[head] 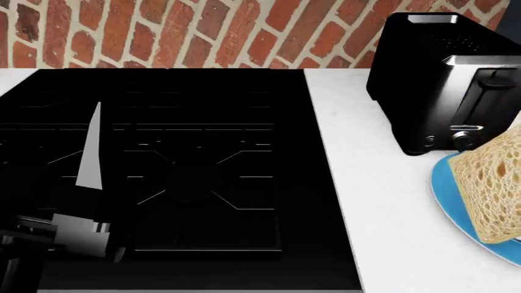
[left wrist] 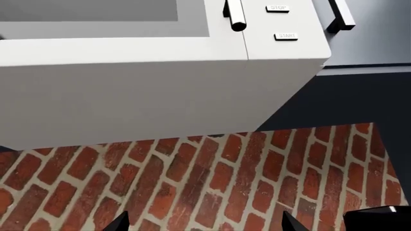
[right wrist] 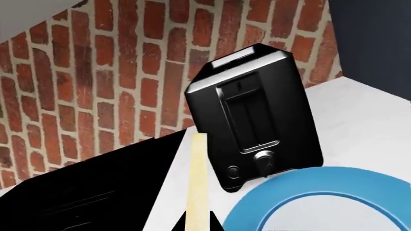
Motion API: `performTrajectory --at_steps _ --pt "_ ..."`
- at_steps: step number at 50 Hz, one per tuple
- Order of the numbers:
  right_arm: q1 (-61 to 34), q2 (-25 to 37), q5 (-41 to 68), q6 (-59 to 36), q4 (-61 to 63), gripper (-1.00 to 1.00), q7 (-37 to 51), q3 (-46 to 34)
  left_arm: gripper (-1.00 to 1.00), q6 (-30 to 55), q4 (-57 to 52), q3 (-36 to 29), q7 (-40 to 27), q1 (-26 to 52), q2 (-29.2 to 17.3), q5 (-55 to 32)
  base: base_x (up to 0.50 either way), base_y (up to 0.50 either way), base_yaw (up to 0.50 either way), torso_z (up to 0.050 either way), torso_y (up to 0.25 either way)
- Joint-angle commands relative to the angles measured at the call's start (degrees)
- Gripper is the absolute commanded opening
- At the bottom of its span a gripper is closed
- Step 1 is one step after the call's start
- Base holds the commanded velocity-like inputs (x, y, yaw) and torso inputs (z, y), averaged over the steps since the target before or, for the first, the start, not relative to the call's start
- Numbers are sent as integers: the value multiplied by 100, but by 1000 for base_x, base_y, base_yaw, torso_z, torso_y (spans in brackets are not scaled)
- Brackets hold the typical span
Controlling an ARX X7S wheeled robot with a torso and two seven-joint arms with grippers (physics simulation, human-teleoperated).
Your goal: Place the toasted item on a plate.
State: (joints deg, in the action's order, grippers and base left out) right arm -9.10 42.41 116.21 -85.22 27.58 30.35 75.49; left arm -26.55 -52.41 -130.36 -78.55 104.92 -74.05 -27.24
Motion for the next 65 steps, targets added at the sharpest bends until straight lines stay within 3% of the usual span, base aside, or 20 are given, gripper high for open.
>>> performTrajectory --at_steps 1,40,41,50,65 --pt "-216 -466 -576 37 -161 -100 -287 -174 100 5 16 40 10 -53 -11 1 0 0 0 0 0" --pt "212 -843 -3311 409 79 -100 -1611 -134 100 15 35 177 29 -229 -36 48 0 0 0 0 0" --pt "231 -840 -3383 443 89 100 -1638 -142 100 17 35 181 29 -232 -34 47 0 0 0 0 0" --pt "355 -892 -4501 1242 530 100 -2191 -344 100 35 20 215 43 -248 -66 19 0 0 0 0 0" --pt "203 -910 -4923 2124 1034 100 -2716 -207 100 -1 62 246 23 -362 -70 79 0 0 0 0 0"
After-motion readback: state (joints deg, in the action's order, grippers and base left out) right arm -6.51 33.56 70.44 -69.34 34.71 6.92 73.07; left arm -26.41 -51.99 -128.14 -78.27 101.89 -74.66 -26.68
